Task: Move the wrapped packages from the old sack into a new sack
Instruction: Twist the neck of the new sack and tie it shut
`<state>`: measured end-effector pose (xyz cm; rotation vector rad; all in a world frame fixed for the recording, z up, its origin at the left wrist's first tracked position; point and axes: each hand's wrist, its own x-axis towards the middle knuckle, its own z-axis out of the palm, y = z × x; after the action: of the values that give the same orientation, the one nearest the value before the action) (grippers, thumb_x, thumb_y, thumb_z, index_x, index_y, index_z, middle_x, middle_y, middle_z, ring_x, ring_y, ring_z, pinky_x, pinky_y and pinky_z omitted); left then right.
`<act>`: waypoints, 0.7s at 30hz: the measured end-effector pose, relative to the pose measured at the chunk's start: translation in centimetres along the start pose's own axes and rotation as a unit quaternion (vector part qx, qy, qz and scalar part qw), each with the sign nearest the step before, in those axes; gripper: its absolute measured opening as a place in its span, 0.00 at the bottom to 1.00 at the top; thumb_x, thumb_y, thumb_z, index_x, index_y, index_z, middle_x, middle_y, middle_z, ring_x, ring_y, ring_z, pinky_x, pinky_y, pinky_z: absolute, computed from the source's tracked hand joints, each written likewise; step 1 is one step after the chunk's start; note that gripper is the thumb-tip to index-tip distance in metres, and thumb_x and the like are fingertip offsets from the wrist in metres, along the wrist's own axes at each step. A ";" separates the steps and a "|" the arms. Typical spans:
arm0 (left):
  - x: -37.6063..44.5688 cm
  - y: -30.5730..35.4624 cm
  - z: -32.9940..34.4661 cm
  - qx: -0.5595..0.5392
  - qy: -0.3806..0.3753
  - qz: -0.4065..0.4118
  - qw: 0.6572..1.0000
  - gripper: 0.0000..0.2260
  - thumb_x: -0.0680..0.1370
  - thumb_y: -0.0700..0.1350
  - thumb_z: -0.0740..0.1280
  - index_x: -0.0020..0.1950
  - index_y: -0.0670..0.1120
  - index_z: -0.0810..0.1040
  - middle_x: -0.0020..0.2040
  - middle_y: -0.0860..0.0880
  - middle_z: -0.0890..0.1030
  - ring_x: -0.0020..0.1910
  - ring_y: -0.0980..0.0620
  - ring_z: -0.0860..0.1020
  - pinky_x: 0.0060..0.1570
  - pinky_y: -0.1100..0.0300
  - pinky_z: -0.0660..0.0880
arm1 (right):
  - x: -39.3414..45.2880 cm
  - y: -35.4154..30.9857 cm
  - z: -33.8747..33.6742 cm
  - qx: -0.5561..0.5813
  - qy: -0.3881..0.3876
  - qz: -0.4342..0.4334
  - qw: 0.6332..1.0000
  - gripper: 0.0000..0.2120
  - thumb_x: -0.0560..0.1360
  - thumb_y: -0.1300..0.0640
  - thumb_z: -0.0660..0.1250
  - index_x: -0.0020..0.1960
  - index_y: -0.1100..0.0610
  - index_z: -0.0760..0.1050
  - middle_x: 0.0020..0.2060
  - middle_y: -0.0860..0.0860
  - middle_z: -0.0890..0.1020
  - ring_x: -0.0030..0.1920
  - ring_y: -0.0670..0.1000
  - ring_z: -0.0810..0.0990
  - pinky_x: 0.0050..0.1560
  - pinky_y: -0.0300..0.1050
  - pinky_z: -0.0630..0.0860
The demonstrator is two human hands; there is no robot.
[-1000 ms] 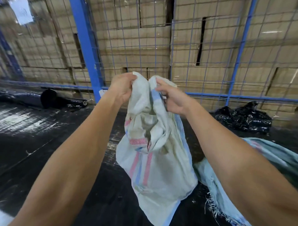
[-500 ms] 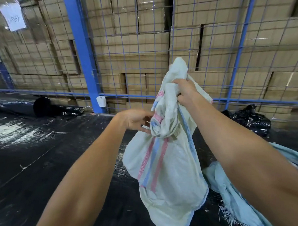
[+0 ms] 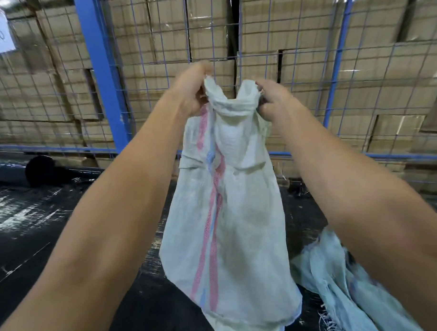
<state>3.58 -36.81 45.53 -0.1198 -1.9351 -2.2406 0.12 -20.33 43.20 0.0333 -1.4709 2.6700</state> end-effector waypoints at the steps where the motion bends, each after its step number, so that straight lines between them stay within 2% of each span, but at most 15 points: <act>1: -0.3 0.3 0.3 -0.009 -0.054 -0.006 0.998 0.12 0.78 0.48 0.68 0.36 0.46 0.73 0.29 0.49 0.75 0.32 0.50 0.74 0.36 0.60 0.75 | 0.0 -1.2 0.8 0.035 -0.016 -0.014 0.999 0.12 0.81 0.63 0.63 0.38 0.64 0.71 0.28 0.57 0.78 0.21 0.51 0.79 0.22 0.42 0.76; 3: -0.9 0.3 0.5 -0.016 -0.169 -0.002 0.985 0.15 0.76 0.57 0.69 0.47 0.45 0.82 0.43 0.46 0.83 0.44 0.47 0.81 0.54 0.53 0.78 | -0.8 -2.9 2.3 0.053 -0.044 -0.043 0.997 0.11 0.81 0.64 0.62 0.40 0.65 0.71 0.32 0.59 0.78 0.23 0.53 0.80 0.23 0.45 0.78; 4: -1.0 -0.2 0.7 -0.020 -0.210 0.015 0.977 0.17 0.77 0.56 0.69 0.55 0.43 0.82 0.50 0.44 0.84 0.52 0.45 0.82 0.61 0.49 0.77 | -1.3 -3.4 2.7 0.057 -0.064 -0.048 0.995 0.11 0.81 0.64 0.61 0.41 0.66 0.71 0.32 0.60 0.79 0.23 0.54 0.81 0.24 0.46 0.79; 5: -0.9 -0.6 1.0 -0.015 -0.241 0.042 0.970 0.17 0.78 0.52 0.71 0.60 0.42 0.81 0.54 0.42 0.83 0.56 0.43 0.81 0.64 0.47 0.75 | -1.4 -3.6 2.8 0.063 -0.080 -0.053 0.993 0.10 0.82 0.64 0.61 0.42 0.67 0.72 0.32 0.61 0.80 0.25 0.55 0.82 0.26 0.46 0.80; 6: -0.9 -1.1 1.4 0.011 -0.241 0.071 0.968 0.15 0.77 0.46 0.73 0.61 0.41 0.80 0.53 0.42 0.84 0.55 0.42 0.82 0.62 0.46 0.77 | -1.6 -3.6 2.8 0.061 -0.099 -0.049 0.992 0.10 0.82 0.63 0.60 0.45 0.68 0.72 0.33 0.61 0.80 0.30 0.55 0.83 0.31 0.47 0.82; 7: -0.9 -1.4 1.7 0.065 -0.208 0.098 0.971 0.13 0.75 0.39 0.74 0.58 0.40 0.80 0.50 0.42 0.84 0.52 0.43 0.83 0.56 0.50 0.80 | -1.4 -3.5 2.6 0.055 -0.115 -0.041 0.991 0.09 0.83 0.62 0.59 0.49 0.68 0.72 0.35 0.60 0.80 0.36 0.56 0.83 0.40 0.49 0.83; 8: -0.8 -1.4 2.0 0.129 -0.142 0.124 0.974 0.09 0.73 0.33 0.73 0.52 0.40 0.80 0.44 0.43 0.84 0.46 0.45 0.84 0.45 0.56 0.82 | -1.3 -3.3 2.2 0.031 -0.120 -0.041 0.992 0.08 0.83 0.63 0.57 0.51 0.66 0.72 0.36 0.59 0.81 0.42 0.56 0.82 0.47 0.49 0.83; 9: -0.5 -1.4 1.9 0.178 -0.066 0.144 0.971 0.08 0.71 0.30 0.71 0.45 0.40 0.79 0.38 0.45 0.81 0.39 0.49 0.82 0.35 0.62 0.79 | -1.0 -2.7 1.6 -0.006 -0.106 -0.056 0.993 0.07 0.82 0.64 0.56 0.51 0.64 0.73 0.37 0.57 0.83 0.43 0.55 0.82 0.48 0.48 0.82; 10: -0.1 -1.4 1.6 0.193 -0.005 0.149 0.970 0.09 0.70 0.28 0.69 0.41 0.41 0.76 0.35 0.45 0.78 0.34 0.50 0.80 0.29 0.64 0.75 | -0.7 -2.0 0.8 -0.053 -0.071 -0.086 0.992 0.09 0.79 0.67 0.56 0.48 0.62 0.74 0.39 0.55 0.84 0.41 0.55 0.82 0.46 0.47 0.81; 12: 0.6 -1.2 0.9 0.174 0.041 0.139 0.974 0.08 0.67 0.30 0.66 0.41 0.42 0.74 0.35 0.44 0.74 0.35 0.50 0.75 0.32 0.59 0.71 | -0.6 0.0 -1.8 -0.141 0.018 -0.175 0.974 0.15 0.74 0.72 0.56 0.48 0.60 0.78 0.41 0.53 0.84 0.36 0.52 0.80 0.39 0.46 0.78; 14: 0.6 -0.6 1.0 0.194 0.033 0.135 0.971 0.08 0.67 0.33 0.66 0.43 0.44 0.74 0.36 0.45 0.73 0.36 0.50 0.73 0.34 0.56 0.69 | -1.0 2.7 -4.7 -0.239 0.025 -0.197 0.951 0.24 0.71 0.75 0.57 0.59 0.56 0.77 0.47 0.49 0.81 0.42 0.49 0.80 0.41 0.43 0.77; 16: 0.5 0.3 2.0 0.231 0.008 0.135 0.964 0.06 0.68 0.36 0.67 0.40 0.45 0.73 0.36 0.46 0.74 0.34 0.50 0.74 0.33 0.59 0.69 | -1.5 4.4 -5.8 -0.278 -0.080 -0.113 0.950 0.33 0.71 0.73 0.61 0.69 0.45 0.70 0.55 0.48 0.79 0.50 0.48 0.80 0.45 0.44 0.78; 17: 0.1 0.7 2.8 0.228 0.003 0.138 0.964 0.05 0.66 0.38 0.68 0.38 0.45 0.72 0.35 0.46 0.74 0.34 0.49 0.74 0.33 0.58 0.70 | -1.5 4.7 -5.6 -0.264 -0.138 -0.079 0.951 0.35 0.72 0.71 0.62 0.71 0.41 0.68 0.57 0.49 0.80 0.49 0.50 0.80 0.46 0.45 0.79; 19: 0.1 1.2 4.1 0.189 0.018 0.148 0.971 0.06 0.64 0.41 0.67 0.37 0.47 0.72 0.36 0.46 0.75 0.35 0.48 0.74 0.34 0.56 0.69 | -2.1 3.9 -4.4 -0.150 -0.230 -0.082 0.958 0.32 0.71 0.69 0.60 0.72 0.46 0.69 0.57 0.54 0.81 0.47 0.52 0.79 0.47 0.45 0.77; 21: 0.6 0.8 5.0 0.167 0.067 0.149 0.972 0.09 0.67 0.41 0.67 0.46 0.46 0.75 0.40 0.45 0.77 0.37 0.48 0.76 0.32 0.60 0.69 | -3.1 2.5 -3.3 0.007 -0.299 -0.082 0.951 0.30 0.71 0.67 0.58 0.72 0.53 0.69 0.64 0.57 0.78 0.54 0.54 0.79 0.58 0.49 0.75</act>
<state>2.85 -32.06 47.15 -0.1936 -2.0325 -1.6693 3.07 -19.04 39.13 0.9991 -1.4867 2.6497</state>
